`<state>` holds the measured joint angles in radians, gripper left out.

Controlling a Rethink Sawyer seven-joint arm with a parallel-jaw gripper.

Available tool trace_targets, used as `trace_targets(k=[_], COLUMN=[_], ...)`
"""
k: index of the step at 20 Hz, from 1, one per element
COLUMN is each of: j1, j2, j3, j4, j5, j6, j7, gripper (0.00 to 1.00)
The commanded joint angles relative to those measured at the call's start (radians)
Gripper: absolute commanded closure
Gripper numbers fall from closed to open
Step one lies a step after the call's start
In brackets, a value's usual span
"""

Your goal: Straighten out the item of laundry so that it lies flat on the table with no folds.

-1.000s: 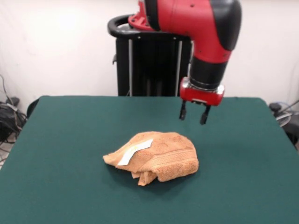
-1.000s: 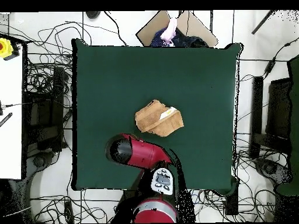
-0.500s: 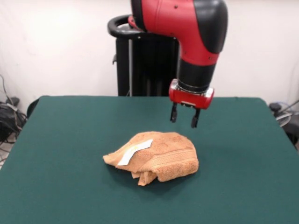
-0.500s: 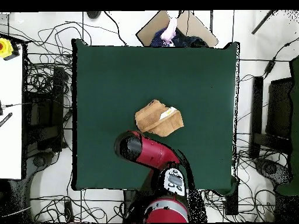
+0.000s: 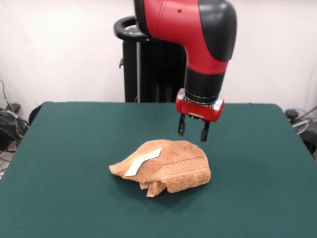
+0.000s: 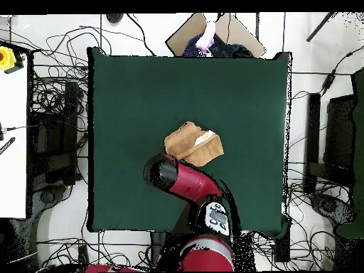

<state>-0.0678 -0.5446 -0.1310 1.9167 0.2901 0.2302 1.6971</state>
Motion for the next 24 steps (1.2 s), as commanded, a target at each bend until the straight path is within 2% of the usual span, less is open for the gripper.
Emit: trace_targets(k=[1,10,14,17,24], j1=[-0.014,-0.028,-0.033,-0.065,-0.086], j2=[0.039,0.064,0.081,0.102,0.142], j3=[0.062,0.052,0.037,0.045,-0.006], j4=[-0.133,-0.171,-0.204,-0.212,-0.316], j5=[0.082,0.1,0.092,0.084,0.045], j6=[0.082,0.09,0.137,0.123,0.239], j7=[0.224,0.224,0.209,0.192,0.161], gripper=[0.0,0.0,0.0,0.0,0.0])
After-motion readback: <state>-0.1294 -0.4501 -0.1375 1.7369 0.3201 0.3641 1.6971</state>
